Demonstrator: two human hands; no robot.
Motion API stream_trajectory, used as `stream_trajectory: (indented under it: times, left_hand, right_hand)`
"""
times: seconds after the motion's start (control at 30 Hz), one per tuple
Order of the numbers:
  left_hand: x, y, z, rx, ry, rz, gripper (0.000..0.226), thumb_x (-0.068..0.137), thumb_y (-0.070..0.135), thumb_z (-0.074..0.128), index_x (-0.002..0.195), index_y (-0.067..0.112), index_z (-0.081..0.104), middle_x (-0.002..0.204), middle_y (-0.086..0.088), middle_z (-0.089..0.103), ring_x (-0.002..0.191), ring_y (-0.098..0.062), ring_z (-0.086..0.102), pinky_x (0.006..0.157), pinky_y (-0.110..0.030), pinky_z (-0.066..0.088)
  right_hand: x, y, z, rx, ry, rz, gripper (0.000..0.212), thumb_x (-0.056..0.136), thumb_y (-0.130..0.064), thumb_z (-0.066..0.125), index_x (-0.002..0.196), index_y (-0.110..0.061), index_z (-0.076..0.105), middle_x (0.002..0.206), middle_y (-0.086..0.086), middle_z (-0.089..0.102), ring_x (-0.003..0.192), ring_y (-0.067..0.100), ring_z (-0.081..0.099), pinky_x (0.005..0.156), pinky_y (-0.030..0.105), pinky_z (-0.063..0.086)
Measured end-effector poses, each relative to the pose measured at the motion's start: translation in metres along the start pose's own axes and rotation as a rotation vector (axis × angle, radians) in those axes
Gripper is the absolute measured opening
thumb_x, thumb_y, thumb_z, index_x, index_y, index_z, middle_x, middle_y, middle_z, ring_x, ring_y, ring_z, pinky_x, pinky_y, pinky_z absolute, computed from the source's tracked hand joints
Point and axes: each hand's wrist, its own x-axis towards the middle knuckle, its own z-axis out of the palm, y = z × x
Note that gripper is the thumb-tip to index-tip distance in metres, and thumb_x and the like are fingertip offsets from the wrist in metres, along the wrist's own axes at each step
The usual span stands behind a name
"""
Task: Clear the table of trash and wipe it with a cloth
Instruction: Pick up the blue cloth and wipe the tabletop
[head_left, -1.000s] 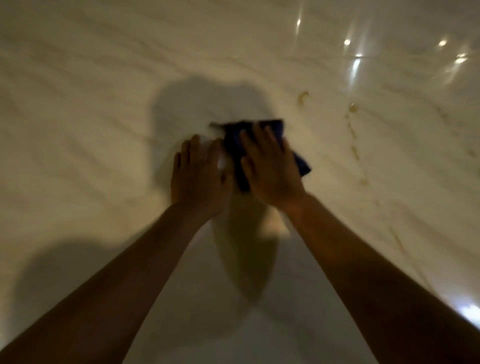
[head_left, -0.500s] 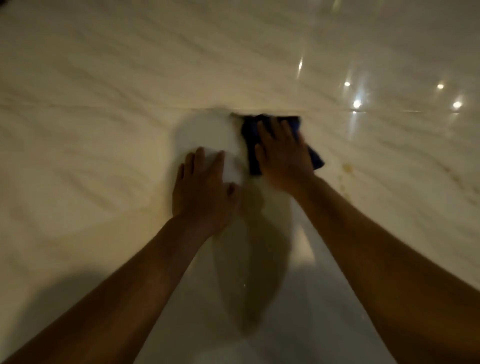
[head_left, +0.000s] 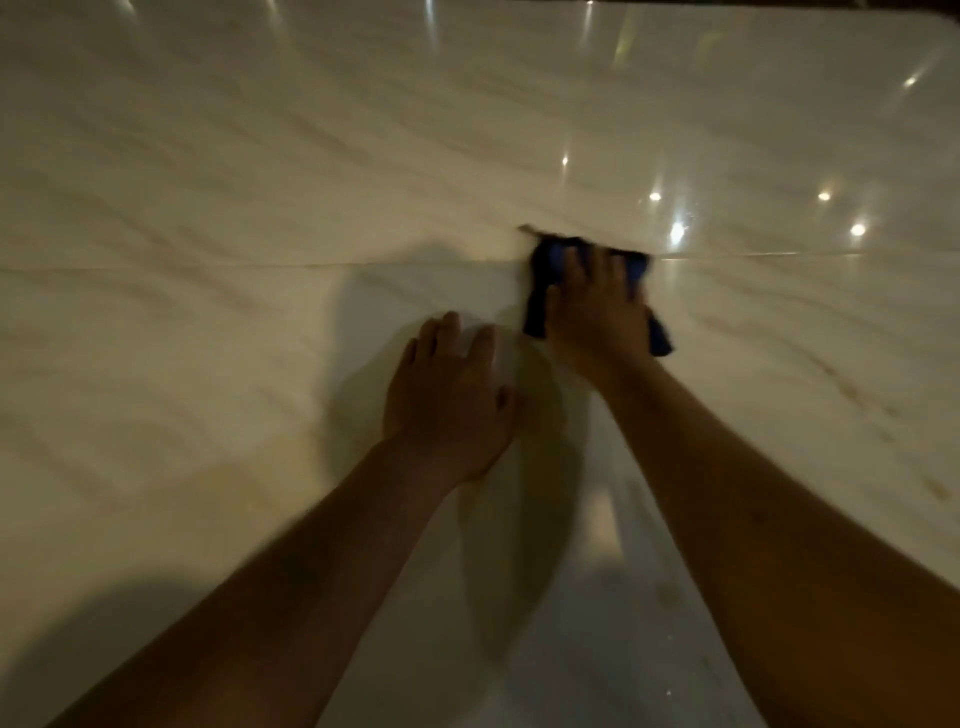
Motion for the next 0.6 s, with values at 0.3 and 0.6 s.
stream_trajectory:
  times: [0.3,0.6]
  left_hand:
    - [-0.006,0.029,0.012,0.040,0.011,0.033,0.067,0.101,0.047,0.034,0.159,0.022,0.012,0.167,-0.009,0.004,0.152,-0.029,0.004,0.122,-0.041,0.011]
    - [-0.048,0.024,0.018,0.024,0.016,0.088,0.061,0.098,0.037,0.043,0.152,0.011,0.032,0.159,-0.015,0.027,0.147,-0.033,0.022,0.118,-0.046,0.030]
  right_hand:
    - [0.011,0.131,-0.024,-0.060,0.024,0.129,0.056,0.103,-0.039,0.026,0.155,-0.020,0.022,0.162,0.009,0.019,0.148,0.030,0.018,0.116,0.053,0.021]
    - [-0.150,0.050,-0.022,0.007,-0.089,-0.442,0.058,0.100,-0.043,0.016,0.155,-0.025,0.025,0.162,0.005,0.022,0.149,0.029,0.019,0.117,0.049,0.019]
